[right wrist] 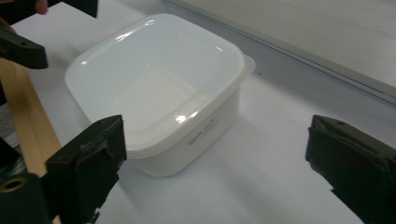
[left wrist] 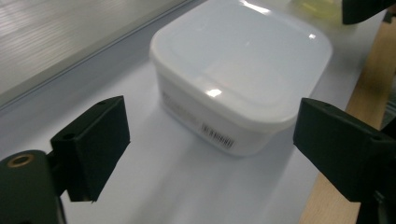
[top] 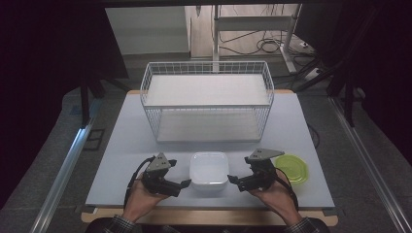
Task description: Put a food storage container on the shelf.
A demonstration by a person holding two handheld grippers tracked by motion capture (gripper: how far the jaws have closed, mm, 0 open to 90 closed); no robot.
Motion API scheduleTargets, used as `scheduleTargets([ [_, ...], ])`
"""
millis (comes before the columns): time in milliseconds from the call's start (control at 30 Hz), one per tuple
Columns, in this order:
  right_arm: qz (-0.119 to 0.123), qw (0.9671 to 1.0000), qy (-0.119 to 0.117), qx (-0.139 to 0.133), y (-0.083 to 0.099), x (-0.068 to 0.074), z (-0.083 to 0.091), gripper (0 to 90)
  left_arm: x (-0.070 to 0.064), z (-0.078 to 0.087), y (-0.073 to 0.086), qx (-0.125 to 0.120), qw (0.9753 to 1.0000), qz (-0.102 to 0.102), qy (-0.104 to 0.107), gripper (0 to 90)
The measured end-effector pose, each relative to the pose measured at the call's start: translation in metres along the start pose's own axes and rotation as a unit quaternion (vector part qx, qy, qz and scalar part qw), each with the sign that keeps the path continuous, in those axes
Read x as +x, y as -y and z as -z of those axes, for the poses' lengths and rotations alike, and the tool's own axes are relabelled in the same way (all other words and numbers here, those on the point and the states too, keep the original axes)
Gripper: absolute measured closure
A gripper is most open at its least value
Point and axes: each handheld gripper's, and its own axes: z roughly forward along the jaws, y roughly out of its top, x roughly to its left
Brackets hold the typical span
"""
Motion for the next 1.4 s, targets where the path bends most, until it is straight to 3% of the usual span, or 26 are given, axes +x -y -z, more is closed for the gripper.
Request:
scheduleTargets([
  [200, 0.011, 0.9999, -0.006, 0.012, -0.005, 0.005, -0.002, 12.1, 0.002, -0.008, -0.008, -0.005, 0.9998, 0.002, 0.017, 13.9],
  [333, 0.003, 0.9995, -0.019, 0.027, -0.008, 0.005, -0.010, 13.7, 0.003, -0.017, -0.009, 0.009, 0.9999, 0.001, 0.010, 15.2],
  [533, -0.022, 0.9985, -0.036, 0.036, -0.013, 0.004, -0.025, 16.2, 0.012, -0.026, -0.012, 0.015, 0.9989, 0.029, 0.034, 12.8],
  [633, -0.043, 0.9966, -0.051, 0.048, -0.015, 0.001, -0.034, 18.3, 0.014, -0.033, -0.014, 0.019, 0.9975, 0.040, 0.056, 12.0],
  [833, -0.064, 0.9931, -0.079, 0.057, -0.018, -0.002, -0.041, 20.9, 0.016, -0.040, -0.014, 0.021, 0.9943, 0.063, 0.083, 13.6],
  [867, -0.069, 0.9925, -0.081, 0.060, -0.018, -0.003, -0.042, 21.1, 0.017, -0.040, -0.013, 0.027, 0.9919, 0.076, 0.098, 13.6],
  [900, -0.075, 0.9913, -0.086, 0.066, -0.018, -0.002, -0.041, 21.6, 0.018, -0.040, -0.012, 0.031, 0.9910, 0.080, 0.102, 13.7],
  [1067, -0.090, 0.9904, -0.073, 0.075, -0.019, 0.002, -0.032, 36.6, 0.009, -0.034, -0.016, 0.051, 0.9915, 0.085, 0.084, 18.3],
  [1200, -0.111, 0.9901, -0.053, 0.067, -0.019, 0.005, -0.021, 53.6, 0.003, -0.023, -0.014, 0.054, 0.9907, 0.104, 0.069, 33.4],
  [1233, -0.121, 0.9889, -0.054, 0.067, -0.019, 0.005, -0.019, 57.1, 0.001, -0.018, -0.013, 0.053, 0.9899, 0.114, 0.066, 36.9],
  [1267, -0.151, 0.9845, -0.059, 0.067, -0.017, 0.005, -0.015, 64.7, 0.001, -0.016, -0.012, 0.051, 0.9896, 0.117, 0.066, 46.5],
  [1300, -0.151, 0.9845, -0.059, 0.067, -0.017, 0.005, -0.015, 64.7, 0.000, -0.014, -0.012, 0.050, 0.9890, 0.124, 0.062, 46.5],
  [1400, -0.179, 0.9795, -0.067, 0.065, -0.015, 0.005, -0.011, 69.3, -0.004, -0.007, -0.012, 0.047, 0.9879, 0.139, 0.051, 58.7],
])
